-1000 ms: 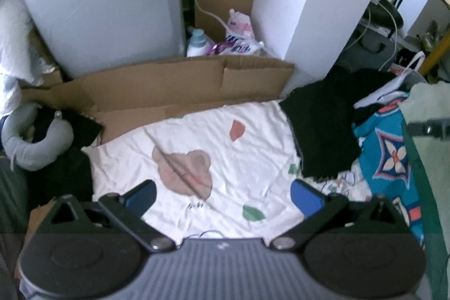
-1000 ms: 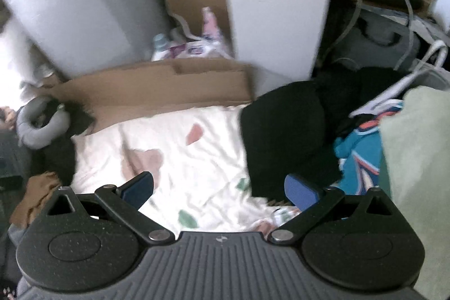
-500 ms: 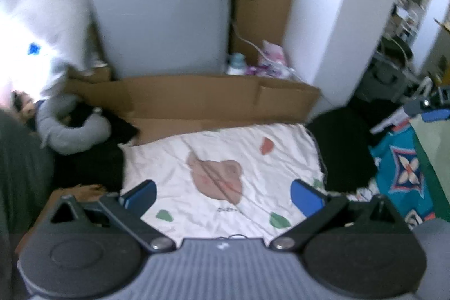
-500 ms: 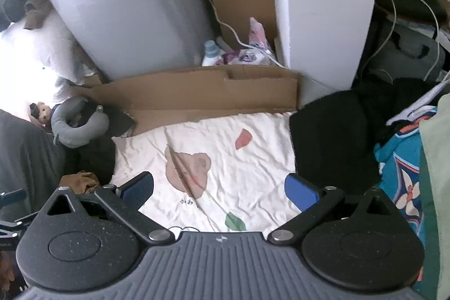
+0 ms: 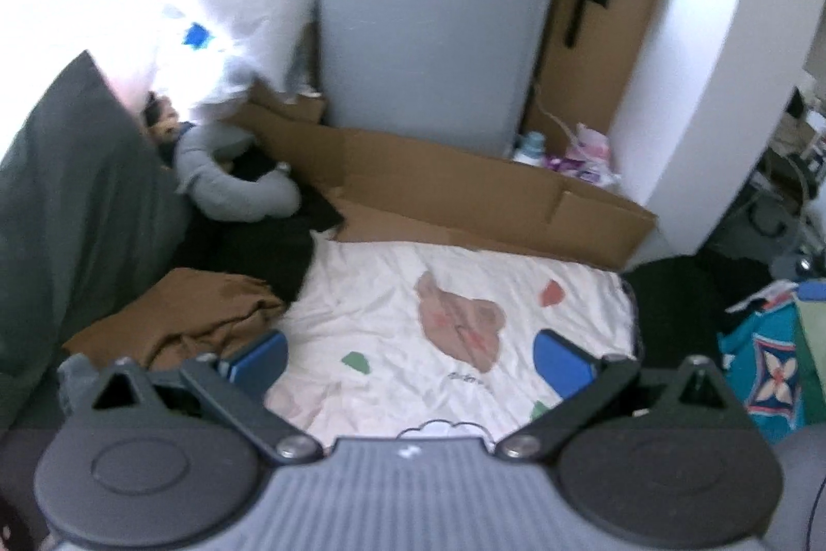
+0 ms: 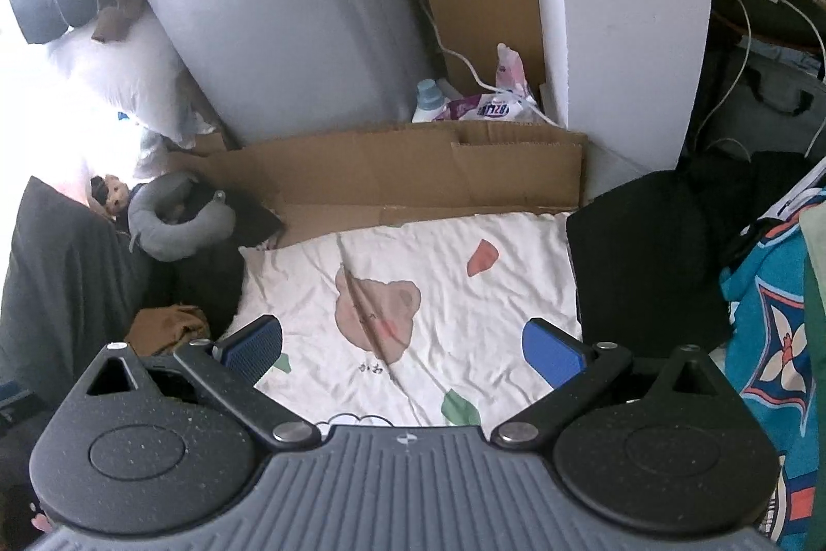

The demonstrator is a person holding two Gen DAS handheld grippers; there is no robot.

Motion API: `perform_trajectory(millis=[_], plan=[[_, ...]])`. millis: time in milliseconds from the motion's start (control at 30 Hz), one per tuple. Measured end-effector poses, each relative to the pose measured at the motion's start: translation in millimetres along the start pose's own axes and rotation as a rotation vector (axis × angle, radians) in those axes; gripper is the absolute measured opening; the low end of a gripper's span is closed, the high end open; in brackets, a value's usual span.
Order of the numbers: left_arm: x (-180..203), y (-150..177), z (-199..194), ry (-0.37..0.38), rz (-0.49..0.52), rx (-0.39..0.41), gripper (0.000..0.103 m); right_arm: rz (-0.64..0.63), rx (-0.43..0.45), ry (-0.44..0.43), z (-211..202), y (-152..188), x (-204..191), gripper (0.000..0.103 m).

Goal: Fold clothes

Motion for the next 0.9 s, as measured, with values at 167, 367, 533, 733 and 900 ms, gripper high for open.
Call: perform_trajectory(millis=[167, 367, 533, 733, 900], plan=[[-8.4, 14.7, 5.0, -0.022, -0.047, -0.012, 0.103, -0.005, 0.002, -0.004, 6.8, 19.7, 1.9, 0.102], [3.1, 33.0, 21.8, -0.029, -0.056, -0.043, 0.103, 0.006, 0.021, -0.006, 15.8, 40.0, 1.9, 0.102], [16.8, 40.0, 34.4, -0.043, -0.046, -0.053, 0.103, -0.014, 0.026, 0.012, 21.7, 53.1, 5.8, 0.102], [36.6, 50.4, 46.1, -0.058, -0.029, -0.082, 0.103, -0.06, 0.03, 0.002, 14.4, 68.3, 2.3, 0.102], [55.1, 59.7, 54.5, -0.064, -0.006, -0.108, 0.103, -0.109, 0.021, 0.031, 20.1, 86.3, 3.2, 0.102]])
Point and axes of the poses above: each gripper's, at about its wrist camera, not at the fingertips, and z roughly the way its jaws point, x to its right, y to its underside, the point moved 10 cm from there along z, roughly the way its jaws point, and after that the axes turned 10 degrees about z, right-handed, at the moved point
